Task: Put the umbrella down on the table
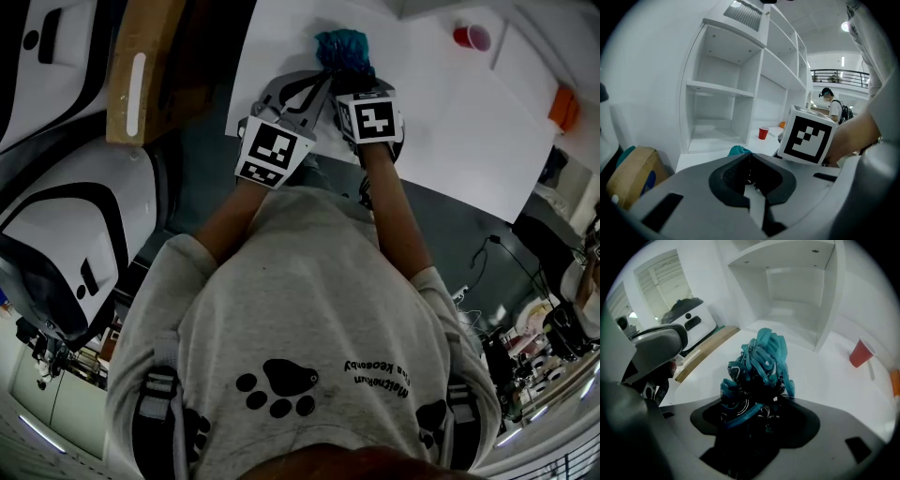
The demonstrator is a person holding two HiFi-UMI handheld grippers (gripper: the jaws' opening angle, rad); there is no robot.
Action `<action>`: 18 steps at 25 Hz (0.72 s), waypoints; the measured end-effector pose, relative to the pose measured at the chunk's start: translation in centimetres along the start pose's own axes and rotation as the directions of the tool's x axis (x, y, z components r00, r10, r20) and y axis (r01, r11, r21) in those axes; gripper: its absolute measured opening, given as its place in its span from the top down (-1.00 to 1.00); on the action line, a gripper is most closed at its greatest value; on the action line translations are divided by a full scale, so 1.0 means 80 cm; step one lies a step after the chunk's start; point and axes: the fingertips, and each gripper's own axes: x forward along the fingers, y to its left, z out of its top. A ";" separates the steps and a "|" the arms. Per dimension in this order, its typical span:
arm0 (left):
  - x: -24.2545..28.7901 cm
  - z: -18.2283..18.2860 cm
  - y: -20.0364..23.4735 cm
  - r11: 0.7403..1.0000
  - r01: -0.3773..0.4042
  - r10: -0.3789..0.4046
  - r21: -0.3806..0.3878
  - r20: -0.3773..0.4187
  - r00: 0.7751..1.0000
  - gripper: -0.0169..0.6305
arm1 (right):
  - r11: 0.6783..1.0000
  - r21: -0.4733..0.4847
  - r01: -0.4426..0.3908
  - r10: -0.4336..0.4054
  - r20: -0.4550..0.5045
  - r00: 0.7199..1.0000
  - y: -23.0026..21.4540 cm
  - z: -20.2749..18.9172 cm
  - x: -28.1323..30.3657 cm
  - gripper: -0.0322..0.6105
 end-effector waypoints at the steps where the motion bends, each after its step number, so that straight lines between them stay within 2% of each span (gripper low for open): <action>1: -0.002 0.002 -0.001 1.000 -0.001 0.001 0.001 0.003 1.000 0.89 | 1.000 0.001 0.004 -0.004 0.007 1.000 0.000 0.001 -0.005 -0.04; 10: -0.033 0.012 -0.016 1.000 0.004 -0.004 0.014 0.044 0.999 0.89 | 0.999 -0.038 0.025 -0.018 0.173 0.985 0.023 0.021 -0.077 -0.04; 13: -0.047 0.022 -0.023 1.000 0.004 -0.006 0.023 0.067 0.998 0.89 | 0.999 -0.037 0.035 -0.024 0.278 0.960 0.034 0.035 -0.114 -0.04; 18: -0.077 0.047 -0.041 0.999 -0.001 -0.004 0.042 0.120 0.993 0.89 | 0.994 -0.044 0.097 -0.068 0.439 0.896 0.052 0.046 -0.181 -0.03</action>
